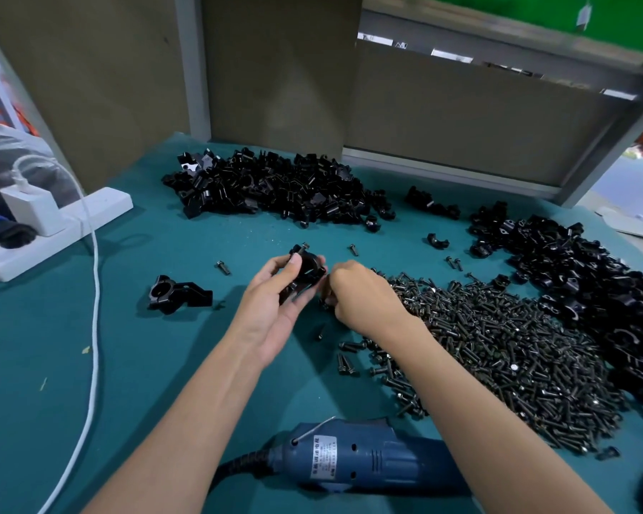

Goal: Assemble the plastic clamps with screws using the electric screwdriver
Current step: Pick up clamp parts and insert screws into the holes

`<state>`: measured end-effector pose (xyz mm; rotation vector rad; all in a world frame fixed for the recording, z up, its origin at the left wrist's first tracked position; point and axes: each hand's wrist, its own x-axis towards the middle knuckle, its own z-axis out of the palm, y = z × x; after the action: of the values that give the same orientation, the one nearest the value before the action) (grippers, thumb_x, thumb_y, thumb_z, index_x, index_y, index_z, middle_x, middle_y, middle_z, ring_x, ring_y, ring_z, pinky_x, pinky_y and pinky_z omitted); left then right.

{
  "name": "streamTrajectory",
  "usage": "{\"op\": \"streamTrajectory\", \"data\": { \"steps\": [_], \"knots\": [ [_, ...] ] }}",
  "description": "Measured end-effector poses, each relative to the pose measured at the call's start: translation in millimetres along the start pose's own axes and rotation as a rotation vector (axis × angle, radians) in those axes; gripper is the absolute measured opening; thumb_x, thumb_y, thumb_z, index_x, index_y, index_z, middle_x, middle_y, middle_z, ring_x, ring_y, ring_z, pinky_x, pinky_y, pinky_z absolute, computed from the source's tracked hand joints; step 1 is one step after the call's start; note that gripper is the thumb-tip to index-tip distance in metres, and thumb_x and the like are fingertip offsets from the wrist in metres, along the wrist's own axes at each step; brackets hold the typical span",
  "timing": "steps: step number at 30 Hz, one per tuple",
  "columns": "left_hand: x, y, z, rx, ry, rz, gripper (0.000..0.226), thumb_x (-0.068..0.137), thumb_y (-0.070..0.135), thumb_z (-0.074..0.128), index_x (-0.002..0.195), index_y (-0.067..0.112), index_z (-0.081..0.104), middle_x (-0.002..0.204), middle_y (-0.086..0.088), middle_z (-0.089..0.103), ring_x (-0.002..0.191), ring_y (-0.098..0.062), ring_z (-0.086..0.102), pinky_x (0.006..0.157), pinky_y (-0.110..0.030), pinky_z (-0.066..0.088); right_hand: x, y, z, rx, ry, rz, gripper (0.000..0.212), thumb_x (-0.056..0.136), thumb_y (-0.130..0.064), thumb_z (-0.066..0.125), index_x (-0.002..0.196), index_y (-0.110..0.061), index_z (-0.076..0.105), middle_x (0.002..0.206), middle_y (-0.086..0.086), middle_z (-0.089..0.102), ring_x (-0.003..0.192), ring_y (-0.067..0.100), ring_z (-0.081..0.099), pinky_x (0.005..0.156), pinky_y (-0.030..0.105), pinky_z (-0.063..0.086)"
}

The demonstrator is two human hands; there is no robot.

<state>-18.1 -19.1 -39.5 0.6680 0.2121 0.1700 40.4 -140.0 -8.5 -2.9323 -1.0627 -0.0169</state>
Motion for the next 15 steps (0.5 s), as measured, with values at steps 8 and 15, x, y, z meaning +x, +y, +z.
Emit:
{"op": "streamTrajectory", "data": {
  "steps": [8,15],
  "knots": [
    [-1,1,-2,-0.075,0.007,0.022,0.012,0.099,0.011,0.053,0.105,0.001,0.056,0.104,-0.021,0.072,0.098,-0.028,0.071,0.082,-0.035,0.060,-7,15,-1,0.081,-0.088,-0.068,0.005,0.089,-0.003,0.057,0.090,-0.005,0.061,0.095,0.014,0.063,0.085,0.028,0.059,0.075,0.043,0.053],
    [-3,-6,2,-0.010,-0.049,-0.005,0.015,0.097,0.011,0.054,0.106,-0.001,0.055,0.108,-0.021,0.072,0.106,-0.029,0.069,0.088,-0.035,0.059,-28,33,-7,1.161,0.170,0.123,0.018,0.090,0.001,0.064,0.099,-0.014,0.068,0.079,0.006,0.072,0.070,0.011,0.067,0.069,0.021,0.054]
  ]
}}
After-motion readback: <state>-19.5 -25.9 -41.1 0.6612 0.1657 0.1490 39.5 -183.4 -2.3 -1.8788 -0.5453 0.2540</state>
